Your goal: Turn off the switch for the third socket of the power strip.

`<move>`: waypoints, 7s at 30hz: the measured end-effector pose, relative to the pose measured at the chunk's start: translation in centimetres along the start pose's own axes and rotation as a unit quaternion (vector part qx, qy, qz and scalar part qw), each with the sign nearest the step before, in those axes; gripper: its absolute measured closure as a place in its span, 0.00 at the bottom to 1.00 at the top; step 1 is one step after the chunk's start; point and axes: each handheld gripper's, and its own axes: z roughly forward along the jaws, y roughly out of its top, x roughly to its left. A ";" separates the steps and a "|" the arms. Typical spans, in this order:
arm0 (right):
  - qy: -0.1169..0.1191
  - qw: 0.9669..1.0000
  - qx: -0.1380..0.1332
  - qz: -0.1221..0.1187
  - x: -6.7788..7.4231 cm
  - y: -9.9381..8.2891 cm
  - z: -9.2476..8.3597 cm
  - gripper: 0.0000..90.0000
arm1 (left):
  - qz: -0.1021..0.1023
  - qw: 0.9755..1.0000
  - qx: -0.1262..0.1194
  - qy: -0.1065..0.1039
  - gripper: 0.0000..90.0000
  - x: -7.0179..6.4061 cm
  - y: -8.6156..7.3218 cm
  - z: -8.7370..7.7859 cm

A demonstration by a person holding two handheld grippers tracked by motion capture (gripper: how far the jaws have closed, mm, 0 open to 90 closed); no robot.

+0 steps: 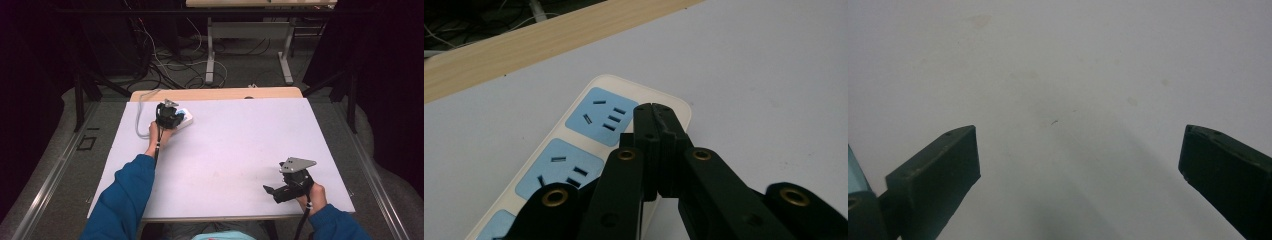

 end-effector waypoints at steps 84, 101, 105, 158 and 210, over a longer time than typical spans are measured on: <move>0.007 1.000 0.008 -0.009 0.1 0.2 0.1 0.03 | 0.011 1.000 0.023 -0.015 1.00 0.1 0.3 0.7; 0.005 1.000 0.005 -0.006 0.1 0.2 0.2 0.03 | 0.011 1.000 0.023 -0.015 1.00 0.1 0.4 0.7; 0.005 1.000 0.004 -0.006 0.2 0.2 0.3 0.03 | 0.014 1.000 0.024 -0.012 1.00 0.0 0.4 0.7; 0.005 1.000 0.005 -0.008 0.1 0.2 0.2 0.03 | 0.016 1.000 0.002 -0.001 0.85 -0.5 1.1 -0.3; 0.001 1.000 0.000 -0.007 0.1 0.2 0.2 0.03 | 0.020 0.999 0.021 -0.040 0.00 -2.9 -1.5 -6.7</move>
